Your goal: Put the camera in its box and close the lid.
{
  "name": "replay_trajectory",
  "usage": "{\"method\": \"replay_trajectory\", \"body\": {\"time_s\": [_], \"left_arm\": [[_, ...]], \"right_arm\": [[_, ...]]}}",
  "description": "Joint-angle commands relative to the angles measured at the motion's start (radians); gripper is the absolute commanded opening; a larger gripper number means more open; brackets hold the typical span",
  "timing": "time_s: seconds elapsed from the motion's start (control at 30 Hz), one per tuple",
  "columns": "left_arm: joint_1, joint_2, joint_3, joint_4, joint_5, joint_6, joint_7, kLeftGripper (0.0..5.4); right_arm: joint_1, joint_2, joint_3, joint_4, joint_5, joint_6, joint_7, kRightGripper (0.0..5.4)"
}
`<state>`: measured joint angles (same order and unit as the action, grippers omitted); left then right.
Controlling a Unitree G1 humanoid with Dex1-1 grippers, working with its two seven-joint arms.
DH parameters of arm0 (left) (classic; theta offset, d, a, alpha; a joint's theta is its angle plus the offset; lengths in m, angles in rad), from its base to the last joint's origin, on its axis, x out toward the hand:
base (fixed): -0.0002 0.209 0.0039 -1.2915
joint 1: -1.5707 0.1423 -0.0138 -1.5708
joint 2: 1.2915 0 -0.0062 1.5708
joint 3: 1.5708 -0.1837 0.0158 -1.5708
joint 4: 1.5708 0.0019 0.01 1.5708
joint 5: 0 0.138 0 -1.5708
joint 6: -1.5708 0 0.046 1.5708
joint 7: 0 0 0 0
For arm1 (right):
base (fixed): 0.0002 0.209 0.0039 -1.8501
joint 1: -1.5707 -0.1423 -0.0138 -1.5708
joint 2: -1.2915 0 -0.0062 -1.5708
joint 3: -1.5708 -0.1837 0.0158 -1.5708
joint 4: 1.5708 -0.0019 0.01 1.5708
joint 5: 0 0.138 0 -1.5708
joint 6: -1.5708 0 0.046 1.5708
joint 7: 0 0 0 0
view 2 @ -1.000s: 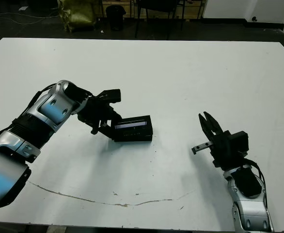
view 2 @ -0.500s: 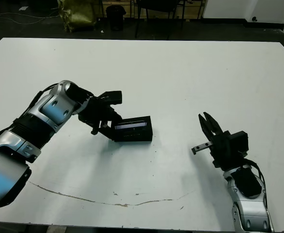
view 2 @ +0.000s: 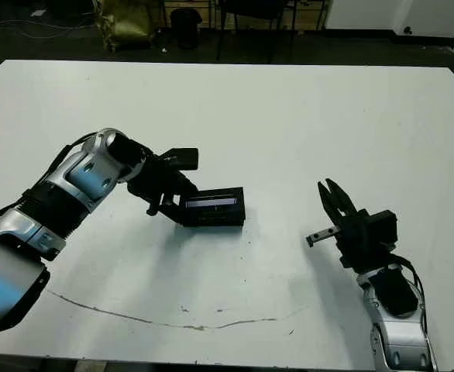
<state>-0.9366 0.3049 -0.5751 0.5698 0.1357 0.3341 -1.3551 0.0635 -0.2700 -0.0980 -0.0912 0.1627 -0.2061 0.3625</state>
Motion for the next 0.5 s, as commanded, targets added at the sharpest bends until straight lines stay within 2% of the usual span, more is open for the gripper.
{"method": "replay_trajectory", "body": {"time_s": [0.03, 0.2, 0.5], "left_arm": [[0.022, -0.045, -0.036, -0.004, 0.003, -0.017, -0.035, 2.35], [0.018, -0.051, -0.04, 0.004, 0.023, -0.049, -0.023, 2.27], [0.008, -0.059, -0.029, 0.041, 0.031, -0.014, -0.019, 2.27]], "right_arm": [[0.015, 0.001, -0.002, 0.004, 0.005, 0.022, -0.002, 0.0], [0.019, -0.003, -0.001, -0.004, -0.013, 0.02, -0.012, 0.0], [0.019, -0.003, -0.001, -0.007, -0.003, 0.029, -0.01, 0.0]]}}
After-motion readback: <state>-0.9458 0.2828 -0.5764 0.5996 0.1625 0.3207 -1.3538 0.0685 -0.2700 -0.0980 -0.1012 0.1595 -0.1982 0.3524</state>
